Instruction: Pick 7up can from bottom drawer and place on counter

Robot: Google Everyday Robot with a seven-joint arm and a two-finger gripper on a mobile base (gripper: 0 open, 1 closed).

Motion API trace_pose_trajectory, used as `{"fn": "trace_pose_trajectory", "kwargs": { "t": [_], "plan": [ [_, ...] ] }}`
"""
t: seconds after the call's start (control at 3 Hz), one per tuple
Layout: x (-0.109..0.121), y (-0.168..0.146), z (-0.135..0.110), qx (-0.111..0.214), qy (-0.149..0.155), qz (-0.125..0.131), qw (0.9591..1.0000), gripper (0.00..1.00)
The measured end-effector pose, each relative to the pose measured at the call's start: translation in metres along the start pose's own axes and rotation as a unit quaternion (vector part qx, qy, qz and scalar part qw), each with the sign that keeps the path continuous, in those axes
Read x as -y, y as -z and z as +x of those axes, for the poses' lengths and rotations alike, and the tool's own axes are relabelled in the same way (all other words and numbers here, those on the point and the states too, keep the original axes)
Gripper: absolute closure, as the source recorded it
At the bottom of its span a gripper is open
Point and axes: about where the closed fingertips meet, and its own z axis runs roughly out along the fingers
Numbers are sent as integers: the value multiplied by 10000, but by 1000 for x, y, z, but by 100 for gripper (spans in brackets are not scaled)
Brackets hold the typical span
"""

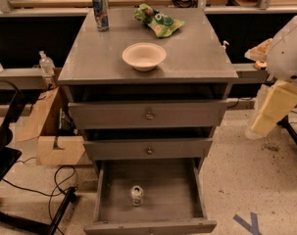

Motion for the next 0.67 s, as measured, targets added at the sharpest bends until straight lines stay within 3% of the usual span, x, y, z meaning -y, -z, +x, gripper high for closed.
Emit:
{"fn": "trace_pose_trajectory", "kwargs": {
  "t": [0.33,0.67],
  "plan": [
    [-23,-83,1,868,105,-483,9950,0],
    [-65,-177,-2,2124,-84,-944,9726,0]
  ]
}}
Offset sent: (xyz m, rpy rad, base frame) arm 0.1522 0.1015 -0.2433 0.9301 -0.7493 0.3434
